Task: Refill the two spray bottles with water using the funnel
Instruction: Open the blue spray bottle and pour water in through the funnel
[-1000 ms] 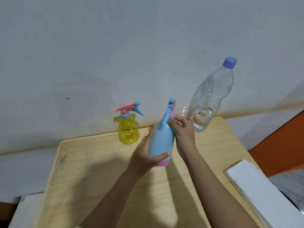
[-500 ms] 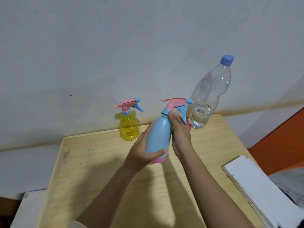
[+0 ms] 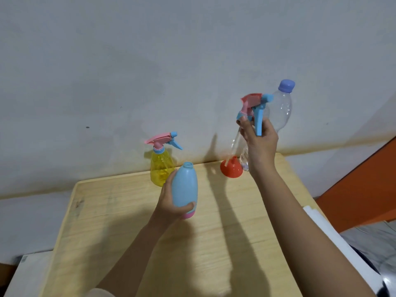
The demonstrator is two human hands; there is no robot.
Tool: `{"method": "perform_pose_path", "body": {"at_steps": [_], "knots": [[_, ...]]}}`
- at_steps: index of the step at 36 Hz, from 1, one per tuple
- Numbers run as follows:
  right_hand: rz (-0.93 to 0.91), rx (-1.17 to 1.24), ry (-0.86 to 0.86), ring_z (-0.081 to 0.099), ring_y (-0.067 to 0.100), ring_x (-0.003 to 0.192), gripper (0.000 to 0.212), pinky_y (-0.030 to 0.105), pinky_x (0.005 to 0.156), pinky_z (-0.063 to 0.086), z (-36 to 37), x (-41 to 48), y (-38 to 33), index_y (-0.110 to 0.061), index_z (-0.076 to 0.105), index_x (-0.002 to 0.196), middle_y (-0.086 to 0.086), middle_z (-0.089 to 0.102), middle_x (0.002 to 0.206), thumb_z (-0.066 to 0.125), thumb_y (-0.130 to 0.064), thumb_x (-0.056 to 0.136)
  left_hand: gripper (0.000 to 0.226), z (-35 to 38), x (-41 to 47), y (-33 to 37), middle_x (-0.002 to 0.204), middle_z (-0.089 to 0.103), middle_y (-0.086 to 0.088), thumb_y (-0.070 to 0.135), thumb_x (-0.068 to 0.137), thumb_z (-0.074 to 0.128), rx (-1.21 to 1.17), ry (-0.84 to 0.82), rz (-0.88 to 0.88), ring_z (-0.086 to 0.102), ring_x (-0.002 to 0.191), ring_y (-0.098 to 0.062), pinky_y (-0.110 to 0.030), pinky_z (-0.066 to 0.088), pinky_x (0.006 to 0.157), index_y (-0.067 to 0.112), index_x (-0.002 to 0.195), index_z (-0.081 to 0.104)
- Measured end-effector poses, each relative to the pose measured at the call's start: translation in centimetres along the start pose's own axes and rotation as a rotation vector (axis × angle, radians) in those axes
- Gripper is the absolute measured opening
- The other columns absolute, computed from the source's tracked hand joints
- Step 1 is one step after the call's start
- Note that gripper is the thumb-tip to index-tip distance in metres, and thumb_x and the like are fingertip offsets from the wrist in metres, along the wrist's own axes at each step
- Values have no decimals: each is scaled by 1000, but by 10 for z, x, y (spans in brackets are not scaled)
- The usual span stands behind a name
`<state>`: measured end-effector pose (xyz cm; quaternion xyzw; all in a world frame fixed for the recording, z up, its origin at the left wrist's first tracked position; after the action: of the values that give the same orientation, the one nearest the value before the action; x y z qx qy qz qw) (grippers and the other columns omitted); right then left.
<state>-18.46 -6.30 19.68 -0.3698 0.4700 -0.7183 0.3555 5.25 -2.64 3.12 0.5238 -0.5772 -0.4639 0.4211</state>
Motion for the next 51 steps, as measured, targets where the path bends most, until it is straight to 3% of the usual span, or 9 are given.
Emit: {"method": "perform_pose_path", "body": {"at_steps": [6, 9, 12, 20, 25, 33, 39, 44, 51], "knots": [[90, -396, -74, 56, -10, 63, 19, 9, 62, 43, -24, -25, 68, -7, 63, 93, -5, 61, 76, 67, 3, 78, 94, -3, 0, -10, 132, 46, 1, 35, 54, 83, 14, 49, 59, 54, 115, -19, -40, 54, 86, 51, 131, 32], [174, -574, -110, 54, 1, 63, 15, 9, 58, 40, -41, -47, 116, -10, 63, 82, -2, 60, 71, 74, -5, 73, 98, -3, -3, -13, 128, 44, 6, 20, 58, 88, 48, 68, 106, 52, 107, 8, -9, 47, 76, 41, 132, 27], [248, -674, -155, 53, 14, 63, 18, 10, 56, 40, -51, -64, 156, -9, 61, 74, 2, 59, 67, 77, -4, 66, 93, -1, -5, -16, 130, 38, 11, 12, 63, 85, 92, 82, 149, 44, 108, 17, -1, 40, 79, 32, 132, 26], [256, -825, -264, 55, 22, 72, 30, 34, 66, 46, -44, -77, 198, -10, 56, 74, 6, 61, 79, 82, -13, 61, 89, -2, -8, -34, 139, 34, 1, 44, 60, 74, 107, 97, 96, 43, 115, -4, -2, 38, 85, 39, 132, 21], [238, -867, -326, 50, 17, 74, 34, 28, 65, 41, -34, -78, 209, -14, 52, 77, 5, 58, 85, 83, -14, 63, 92, -6, -8, -33, 134, 34, 17, 44, 59, 75, 125, 85, 110, 41, 113, 16, -1, 39, 84, 41, 132, 20], [126, -863, -309, 53, 16, 88, 42, 28, 75, 46, -31, -64, 192, -12, 58, 99, 0, 56, 98, 77, -39, 72, 96, -12, -15, -43, 128, 37, 38, 30, 59, 83, 95, 157, 72, 49, 113, 11, -13, 48, 85, 61, 125, 20], [120, -869, -110, 47, 30, 117, 55, 41, 102, 38, -57, -6, 191, -1, 45, 127, 17, 50, 124, 70, -16, 80, 88, -13, -16, -39, 134, 38, 23, 41, 60, 77, 89, 173, 102, 46, 117, 8, -7, 44, 86, 61, 126, 22], [151, -912, -160, 37, 23, 124, 65, 25, 95, 31, -43, 6, 211, -9, 36, 136, 10, 40, 136, 67, -19, 80, 81, -13, -20, -36, 129, 40, 36, 43, 63, 76, 58, 190, 98, 46, 117, 9, -7, 44, 85, 62, 124, 26], [137, -1057, -196, 37, 28, 125, 83, 39, 100, 39, -39, 9, 228, -12, 36, 135, 10, 37, 135, 76, -36, 68, 76, -16, -20, -37, 124, 36, 48, 51, 63, 71, 106, 171, 59, 43, 117, 14, -15, 45, 92, 68, 121, 24]]}}
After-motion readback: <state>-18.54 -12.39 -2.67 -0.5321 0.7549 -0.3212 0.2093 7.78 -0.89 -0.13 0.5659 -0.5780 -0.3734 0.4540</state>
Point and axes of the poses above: each hand's wrist, its own x-axis towards the middle knuckle, its own z-axis out of the palm, y = z × x, the point moved 8 cm from there along x, towards the middle knuckle
